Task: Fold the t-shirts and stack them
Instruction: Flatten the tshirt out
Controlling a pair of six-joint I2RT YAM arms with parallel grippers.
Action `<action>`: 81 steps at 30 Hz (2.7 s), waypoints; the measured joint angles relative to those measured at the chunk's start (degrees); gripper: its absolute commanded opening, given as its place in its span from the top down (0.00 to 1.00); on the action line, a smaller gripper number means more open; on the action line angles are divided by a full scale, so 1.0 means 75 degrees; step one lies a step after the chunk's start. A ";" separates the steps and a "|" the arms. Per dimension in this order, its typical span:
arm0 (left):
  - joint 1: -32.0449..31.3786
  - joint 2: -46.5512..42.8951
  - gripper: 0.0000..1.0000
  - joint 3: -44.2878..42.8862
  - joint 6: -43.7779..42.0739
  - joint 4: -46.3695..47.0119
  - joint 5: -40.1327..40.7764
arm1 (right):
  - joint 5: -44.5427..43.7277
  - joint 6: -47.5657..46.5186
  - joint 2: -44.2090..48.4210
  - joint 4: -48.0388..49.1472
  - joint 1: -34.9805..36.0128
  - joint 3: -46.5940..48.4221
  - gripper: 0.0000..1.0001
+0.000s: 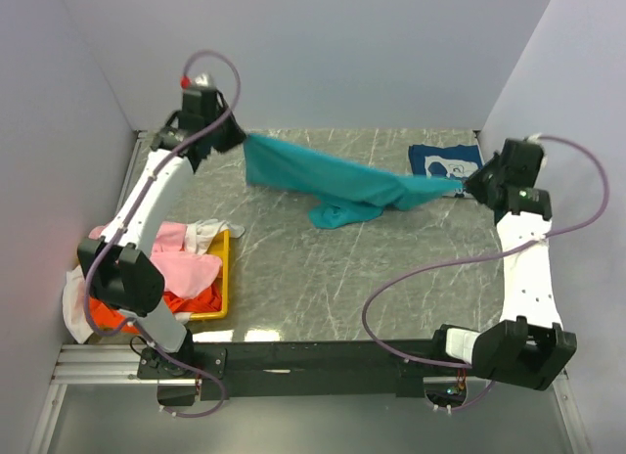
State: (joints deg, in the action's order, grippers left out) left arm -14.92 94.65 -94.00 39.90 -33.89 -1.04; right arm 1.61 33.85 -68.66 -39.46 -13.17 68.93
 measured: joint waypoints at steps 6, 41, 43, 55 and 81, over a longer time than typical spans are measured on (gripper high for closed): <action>0.0082 -0.0332 1.00 -0.1617 0.0003 0.0560 0.0221 | 0.0236 -0.0012 0.0370 0.0662 0.0000 0.1926 1.00; 0.0082 -0.0035 0.99 -0.1556 0.0251 0.1384 -0.1177 | 0.1227 -0.0274 -0.1122 0.1711 0.0000 0.3797 1.00; 0.0082 -0.0411 1.00 -0.1373 0.0347 0.1743 -0.1172 | 0.1174 -0.0283 -0.0787 0.1725 0.0000 0.3838 1.00; 0.0064 -0.4167 1.00 0.1358 0.0866 0.4016 -0.0647 | 0.0699 -0.0560 0.1711 0.3013 0.0000 0.3978 1.00; 0.0256 -0.2428 0.81 0.2923 0.1781 0.3885 0.0370 | 0.0670 -0.0895 -0.1510 0.4403 0.0073 0.3488 1.00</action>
State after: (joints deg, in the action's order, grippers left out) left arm -12.99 76.44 -72.07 53.25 -4.75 1.74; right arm 6.63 27.14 -79.99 -6.44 -12.62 95.09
